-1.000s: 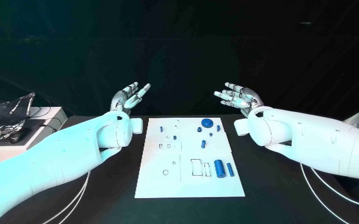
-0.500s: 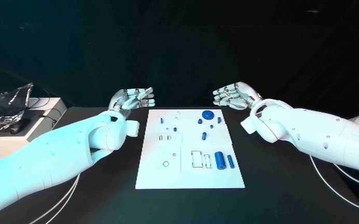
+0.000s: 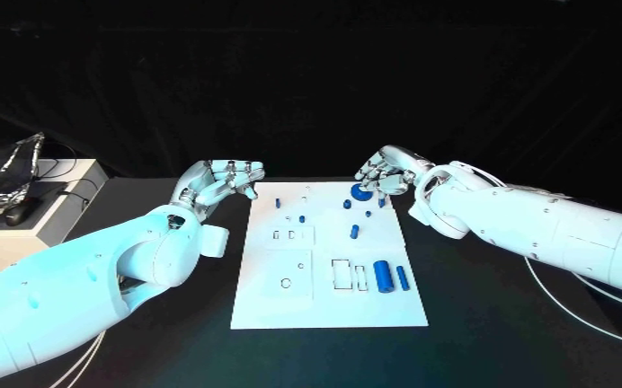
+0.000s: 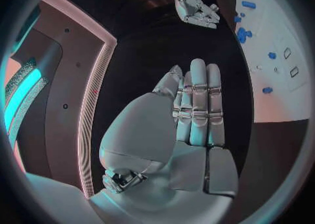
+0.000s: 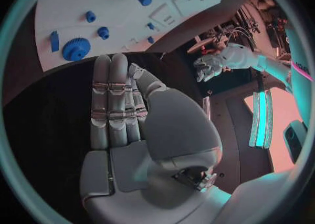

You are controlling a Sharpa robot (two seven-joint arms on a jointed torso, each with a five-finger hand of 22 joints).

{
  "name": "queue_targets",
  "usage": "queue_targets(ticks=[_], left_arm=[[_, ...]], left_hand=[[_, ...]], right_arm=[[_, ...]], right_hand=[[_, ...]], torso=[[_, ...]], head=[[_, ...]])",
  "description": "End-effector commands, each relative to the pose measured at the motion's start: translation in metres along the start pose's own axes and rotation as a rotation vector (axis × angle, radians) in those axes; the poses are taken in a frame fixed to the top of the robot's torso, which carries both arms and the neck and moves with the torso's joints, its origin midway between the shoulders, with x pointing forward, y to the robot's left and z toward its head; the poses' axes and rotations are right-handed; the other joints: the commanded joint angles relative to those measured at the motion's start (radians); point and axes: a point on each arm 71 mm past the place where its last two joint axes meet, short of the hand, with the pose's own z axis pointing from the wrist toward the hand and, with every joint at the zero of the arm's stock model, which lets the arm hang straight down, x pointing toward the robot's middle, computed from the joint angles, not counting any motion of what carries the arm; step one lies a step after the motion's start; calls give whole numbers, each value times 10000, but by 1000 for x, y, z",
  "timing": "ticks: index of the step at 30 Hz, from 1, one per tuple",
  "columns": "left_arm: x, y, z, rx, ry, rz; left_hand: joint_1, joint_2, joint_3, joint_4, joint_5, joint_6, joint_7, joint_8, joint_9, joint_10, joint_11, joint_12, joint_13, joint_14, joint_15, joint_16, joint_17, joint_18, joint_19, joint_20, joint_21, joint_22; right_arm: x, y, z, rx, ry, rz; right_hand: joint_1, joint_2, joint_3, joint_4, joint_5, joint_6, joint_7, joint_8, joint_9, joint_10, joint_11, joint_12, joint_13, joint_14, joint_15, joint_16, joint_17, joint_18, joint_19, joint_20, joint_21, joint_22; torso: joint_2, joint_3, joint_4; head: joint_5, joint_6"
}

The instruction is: Assemble the parts on the task board

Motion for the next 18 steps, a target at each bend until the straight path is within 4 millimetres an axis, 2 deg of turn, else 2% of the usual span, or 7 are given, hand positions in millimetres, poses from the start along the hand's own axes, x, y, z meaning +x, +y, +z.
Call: queue_targets(ticks=[1,3,4,7,10,18], left_arm=[[9,-7,-3,288,674,106],[10,-9,-4,311,730,91],[11,-11,-4,320,773,79],[12,-13,-4,316,856,74],[14,-15,-5,316,944,59],[16,-16,-5,309,1021,48]], left_hand=[[-161,-13,51,-75,30,-110,-33,9,3,62,-1,27,16,-318,2,582,505,-60,-253,-5,426,315],[-302,-39,69,-69,32,-134,-32,11,4,53,9,25,17,-417,4,935,762,-20,-306,7,677,484],[-420,-62,82,-52,34,-162,-47,10,4,53,-6,26,18,-530,13,1179,931,5,-370,27,824,587],[-612,-120,127,-30,36,-203,-35,13,5,22,21,26,20,-763,40,1442,1076,35,-543,92,978,706],[-707,-155,198,-25,28,-227,-26,14,6,-10,32,26,20,-880,63,1529,1048,53,-666,141,1018,742],[-825,-222,377,19,31,-250,-20,14,6,-41,45,27,19,-895,72,1681,901,98,-682,173,1086,759]], right_arm=[[1,-1,6,362,412,-1803],[0,0,9,427,432,-2132],[0,1,12,477,467,-2396],[1,4,17,506,550,-2902],[3,7,21,535,705,-3318],[7,8,26,670,922,-4100]], right_hand=[[-475,-324,505,37,155,112,-61,-67,16,237,-97,29,21,192,-270,3965,2294,7,1503,-471,4007,4198],[-549,-426,583,66,177,60,-45,-74,12,101,-61,32,22,97,-233,4306,2483,-3,1722,-447,4706,5136],[-613,-508,639,101,172,46,-39,-74,14,-49,-18,33,19,8,-192,4526,2594,34,1707,-400,4920,5430],[-705,-685,782,187,157,37,-32,-79,12,-246,32,46,32,-180,-114,4882,2730,152,1532,-260,5076,5729],[-750,-776,821,235,174,36,-12,-75,13,-352,96,21,15,-206,-94,4999,2744,180,1534,-235,5177,5948],[-795,-1012,803,375,159,-76,41,-76,10,-761,224,24,22,-321,16,5405,2822,368,1544,-114,5038,6070]], torso=[[267,-31,148],[329,-44,202],[382,-49,250],[471,-46,328],[550,-47,390],[672,-59,491]], head=[[-113,22],[-165,16],[-204,23],[-277,40],[-347,63],[-448,78]])
